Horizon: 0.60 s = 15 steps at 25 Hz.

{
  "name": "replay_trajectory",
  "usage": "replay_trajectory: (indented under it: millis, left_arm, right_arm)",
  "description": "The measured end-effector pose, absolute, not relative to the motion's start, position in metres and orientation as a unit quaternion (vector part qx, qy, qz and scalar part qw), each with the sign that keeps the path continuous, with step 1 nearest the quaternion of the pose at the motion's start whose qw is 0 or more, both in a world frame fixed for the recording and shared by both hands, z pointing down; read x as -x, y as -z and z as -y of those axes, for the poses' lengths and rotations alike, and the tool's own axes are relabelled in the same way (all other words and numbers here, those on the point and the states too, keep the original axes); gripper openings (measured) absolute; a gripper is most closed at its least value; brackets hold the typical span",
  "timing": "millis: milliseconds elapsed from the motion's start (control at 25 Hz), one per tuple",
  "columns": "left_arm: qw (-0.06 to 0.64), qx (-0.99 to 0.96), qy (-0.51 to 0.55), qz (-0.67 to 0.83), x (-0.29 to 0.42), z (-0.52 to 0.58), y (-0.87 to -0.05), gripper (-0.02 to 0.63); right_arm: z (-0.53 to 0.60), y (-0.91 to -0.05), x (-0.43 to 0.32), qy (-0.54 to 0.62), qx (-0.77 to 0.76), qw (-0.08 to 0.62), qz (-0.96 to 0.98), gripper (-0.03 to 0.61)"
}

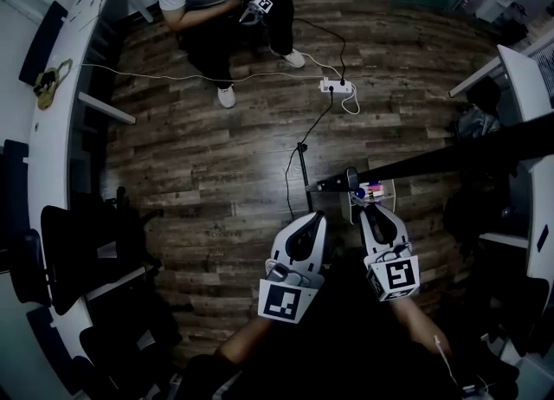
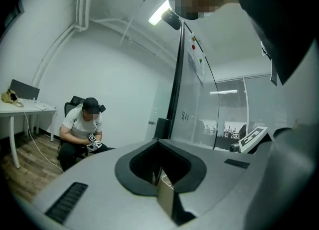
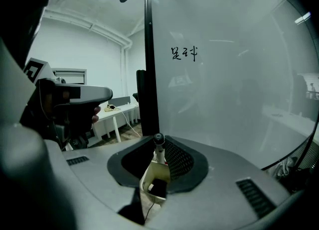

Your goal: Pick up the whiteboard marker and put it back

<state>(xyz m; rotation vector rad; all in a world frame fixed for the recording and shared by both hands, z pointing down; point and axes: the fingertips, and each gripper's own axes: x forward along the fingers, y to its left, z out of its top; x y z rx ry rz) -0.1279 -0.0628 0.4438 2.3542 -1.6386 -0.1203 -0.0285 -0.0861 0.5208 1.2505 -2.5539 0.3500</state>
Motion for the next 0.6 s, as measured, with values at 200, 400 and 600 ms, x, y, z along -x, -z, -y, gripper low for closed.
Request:
replay_trajectory:
  millis: [200, 400, 600]
  left_arm:
    - [0.136, -0.811, 0.043, 0.568, 0.13, 0.066, -0.445, 0.002]
    - [0.142, -0.81, 0.044, 0.567, 0.13, 0.067, -0.447, 0.002]
    - [0.142, -0.809, 0.047, 0.568, 0.132, 0.066, -0.447, 0.002]
  right_arm:
    - [0.086, -0.525, 0.033, -0.119, -0.424, 0.156, 0.884, 0.078]
    - [0.086, -0.525, 0.037, -0.114, -0.419, 0.144, 0.889, 0.08]
    - [0.082, -0.524, 0.044, -0.12, -0.405, 0.144, 0.895, 0.083]
